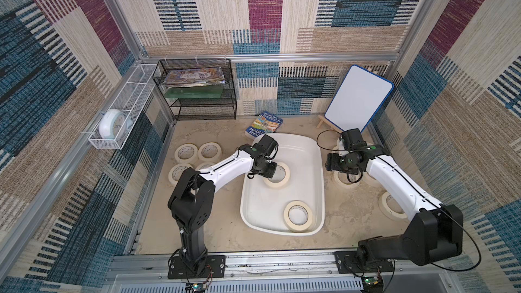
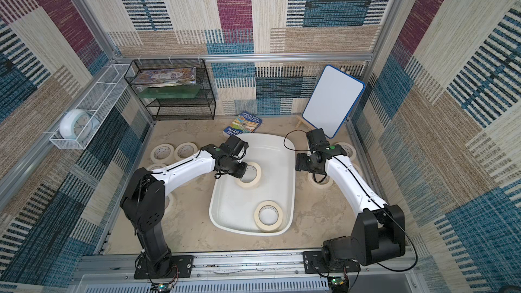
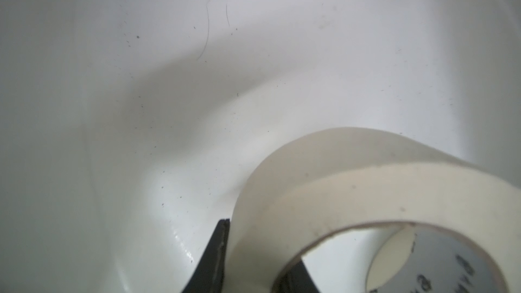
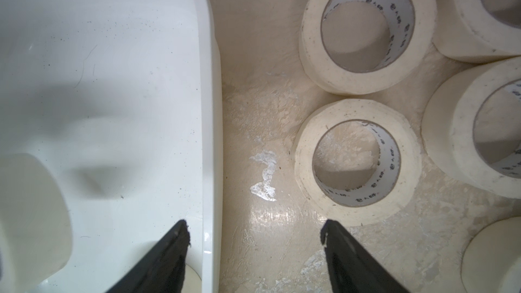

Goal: Take out the art tape in the storage box
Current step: Pick up the art tape from the storage box, then place the art tape at the center of the board.

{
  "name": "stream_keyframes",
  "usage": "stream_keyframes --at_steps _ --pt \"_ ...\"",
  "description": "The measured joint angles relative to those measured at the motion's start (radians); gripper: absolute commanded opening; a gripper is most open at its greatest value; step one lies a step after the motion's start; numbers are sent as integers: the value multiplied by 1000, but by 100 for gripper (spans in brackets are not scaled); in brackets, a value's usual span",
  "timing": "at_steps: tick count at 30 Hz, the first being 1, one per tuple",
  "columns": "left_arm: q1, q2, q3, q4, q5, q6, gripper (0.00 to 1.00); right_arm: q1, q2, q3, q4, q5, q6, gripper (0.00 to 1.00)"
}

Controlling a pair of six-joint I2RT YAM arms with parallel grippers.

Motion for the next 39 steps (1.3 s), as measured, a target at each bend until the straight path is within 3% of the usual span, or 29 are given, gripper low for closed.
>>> stream_keyframes --at_steps 4,8,12,18,24,28,33,39 --pt "25 -156 18 -48 -19 16 0 1 6 1 10 -6 -11 79" --pt "166 -352 -42 -76 -37 8 0 1 8 1 21 -11 -27 79" --pt "347 -497 -164 -116 -68 -34 0 1 16 1 39 -30 -43 79" --pt "519 -662 -442 -127 -75 -133 0 1 82 21 64 -66 -85 79" --pt "528 -729 -650 -103 -14 -232 0 1 148 51 97 -119 -119 79" --pt "442 -715 -693 -101 -28 -267 0 8 168 51 110 -142 -133 79" --pt "404 -624 -702 -77 -112 -293 0 26 145 32 123 -148 -143 79" --pt "424 -546 -726 -57 -227 -341 0 48 51 17 113 -144 -154 81"
